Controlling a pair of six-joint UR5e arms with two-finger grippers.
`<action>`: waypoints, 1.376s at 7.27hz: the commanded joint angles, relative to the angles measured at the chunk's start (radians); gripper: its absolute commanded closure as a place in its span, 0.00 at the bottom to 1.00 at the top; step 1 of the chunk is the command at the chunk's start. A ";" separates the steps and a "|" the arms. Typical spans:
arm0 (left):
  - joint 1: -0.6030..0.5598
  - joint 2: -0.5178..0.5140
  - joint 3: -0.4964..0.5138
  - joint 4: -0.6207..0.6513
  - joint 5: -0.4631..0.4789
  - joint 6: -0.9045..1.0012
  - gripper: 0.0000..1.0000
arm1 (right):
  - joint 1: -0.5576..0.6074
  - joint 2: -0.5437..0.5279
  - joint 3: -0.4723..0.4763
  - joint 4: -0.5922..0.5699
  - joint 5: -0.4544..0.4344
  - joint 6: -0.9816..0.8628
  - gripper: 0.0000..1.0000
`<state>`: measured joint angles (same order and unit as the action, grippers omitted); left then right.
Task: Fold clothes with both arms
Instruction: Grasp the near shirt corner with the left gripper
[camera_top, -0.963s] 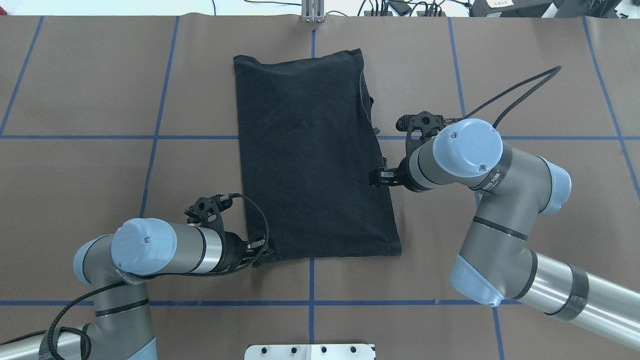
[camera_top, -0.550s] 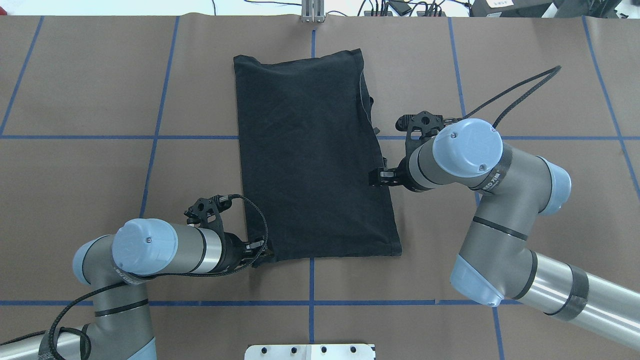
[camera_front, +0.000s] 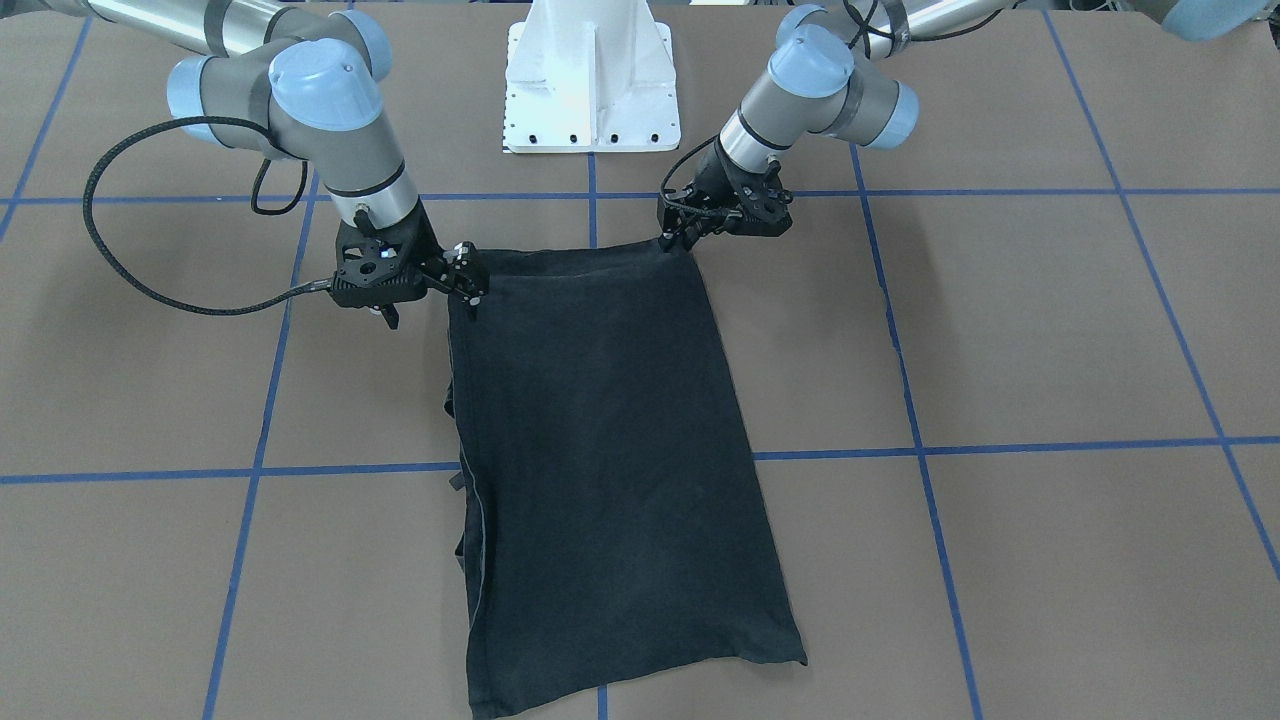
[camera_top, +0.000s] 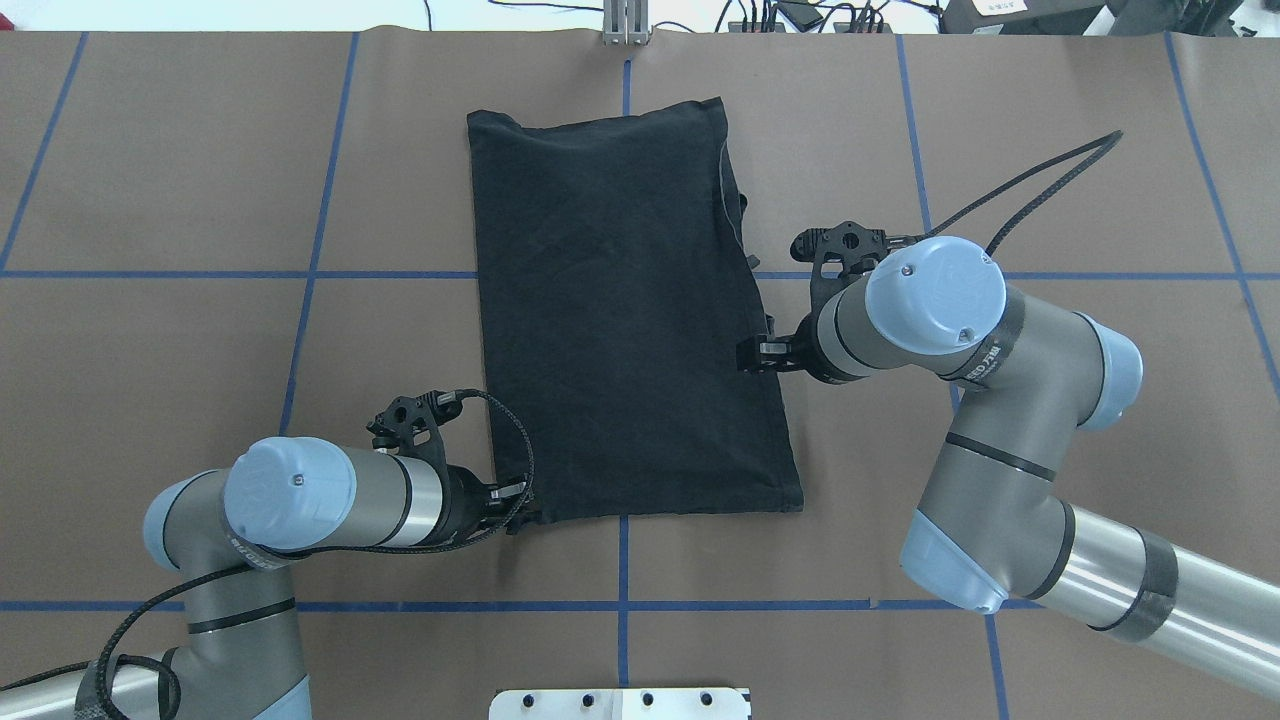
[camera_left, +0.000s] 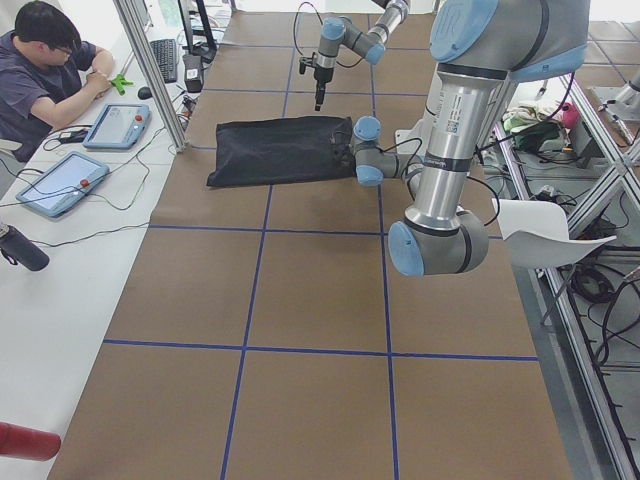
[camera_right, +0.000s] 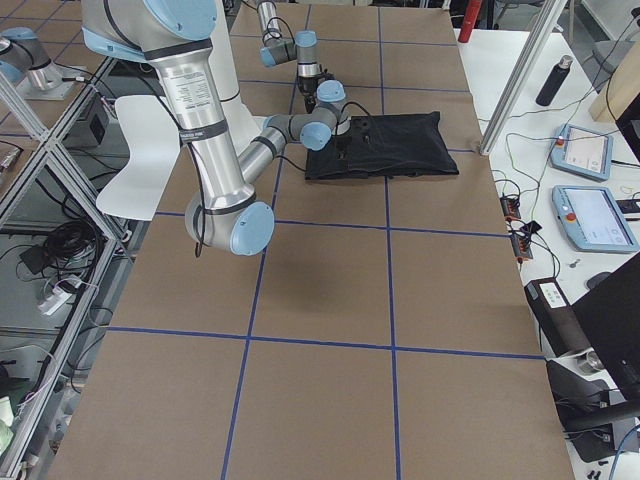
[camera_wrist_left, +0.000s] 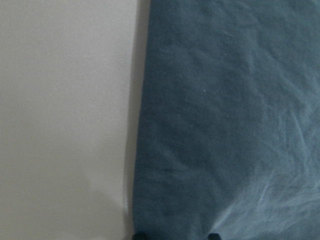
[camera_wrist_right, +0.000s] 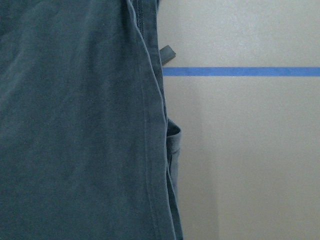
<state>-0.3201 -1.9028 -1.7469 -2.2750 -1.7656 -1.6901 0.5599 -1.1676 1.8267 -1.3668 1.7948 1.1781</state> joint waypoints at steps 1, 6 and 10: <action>-0.003 0.005 -0.016 0.002 -0.002 0.001 1.00 | 0.000 -0.006 -0.003 0.000 0.000 -0.002 0.00; -0.008 0.033 -0.138 0.117 -0.057 0.024 1.00 | -0.109 -0.004 0.011 -0.009 0.000 0.178 0.00; 0.001 0.033 -0.131 0.117 -0.058 0.024 1.00 | -0.133 0.009 -0.053 -0.011 -0.089 0.186 0.06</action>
<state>-0.3213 -1.8700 -1.8810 -2.1585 -1.8236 -1.6659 0.4295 -1.1622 1.7912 -1.3774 1.7316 1.3610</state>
